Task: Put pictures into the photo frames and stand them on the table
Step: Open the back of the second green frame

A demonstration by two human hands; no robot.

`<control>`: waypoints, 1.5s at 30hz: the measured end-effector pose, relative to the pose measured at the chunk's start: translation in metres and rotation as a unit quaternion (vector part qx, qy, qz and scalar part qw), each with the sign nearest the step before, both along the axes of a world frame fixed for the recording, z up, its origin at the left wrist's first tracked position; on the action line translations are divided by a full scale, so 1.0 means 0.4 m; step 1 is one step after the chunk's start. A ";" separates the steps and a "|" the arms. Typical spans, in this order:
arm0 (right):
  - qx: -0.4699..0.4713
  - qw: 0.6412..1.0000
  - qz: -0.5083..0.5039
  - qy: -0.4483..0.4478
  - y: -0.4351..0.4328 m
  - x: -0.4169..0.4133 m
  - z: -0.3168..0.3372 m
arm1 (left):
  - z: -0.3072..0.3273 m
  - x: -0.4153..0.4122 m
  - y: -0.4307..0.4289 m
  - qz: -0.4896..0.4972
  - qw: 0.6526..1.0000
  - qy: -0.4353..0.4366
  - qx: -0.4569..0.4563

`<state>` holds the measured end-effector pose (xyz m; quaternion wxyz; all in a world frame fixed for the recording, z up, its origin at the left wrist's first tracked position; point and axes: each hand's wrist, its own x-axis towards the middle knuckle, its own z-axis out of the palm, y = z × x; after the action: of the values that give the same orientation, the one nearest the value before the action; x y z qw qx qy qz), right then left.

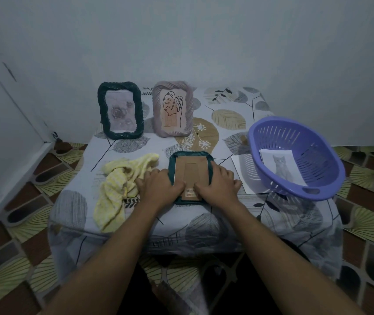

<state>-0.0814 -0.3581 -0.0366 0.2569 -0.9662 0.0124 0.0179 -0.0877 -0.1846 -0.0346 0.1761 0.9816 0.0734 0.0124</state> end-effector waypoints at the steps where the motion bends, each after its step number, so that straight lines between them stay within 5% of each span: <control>1: -0.007 1.000 0.003 -0.005 -0.006 -0.001 -0.003 | -0.008 0.003 0.000 -0.001 1.000 -0.006 -0.011; 11: -0.106 0.988 0.109 -0.032 -0.034 0.018 -0.035 | 0.002 0.027 0.002 0.010 0.981 -0.050 -0.185; 25: -0.101 0.987 0.119 -0.046 -0.042 0.030 -0.058 | -0.014 0.195 0.026 -0.009 0.980 -0.069 -0.184; 45: -0.093 0.987 0.127 -0.044 -0.042 0.031 -0.056 | -0.042 0.246 -0.018 0.152 0.971 -0.055 -0.179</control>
<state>-0.0692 -0.3748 -0.0588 0.1621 -0.9794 -0.1204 0.0066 0.0106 -0.1916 -0.0514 0.3490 0.9092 0.2127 0.0790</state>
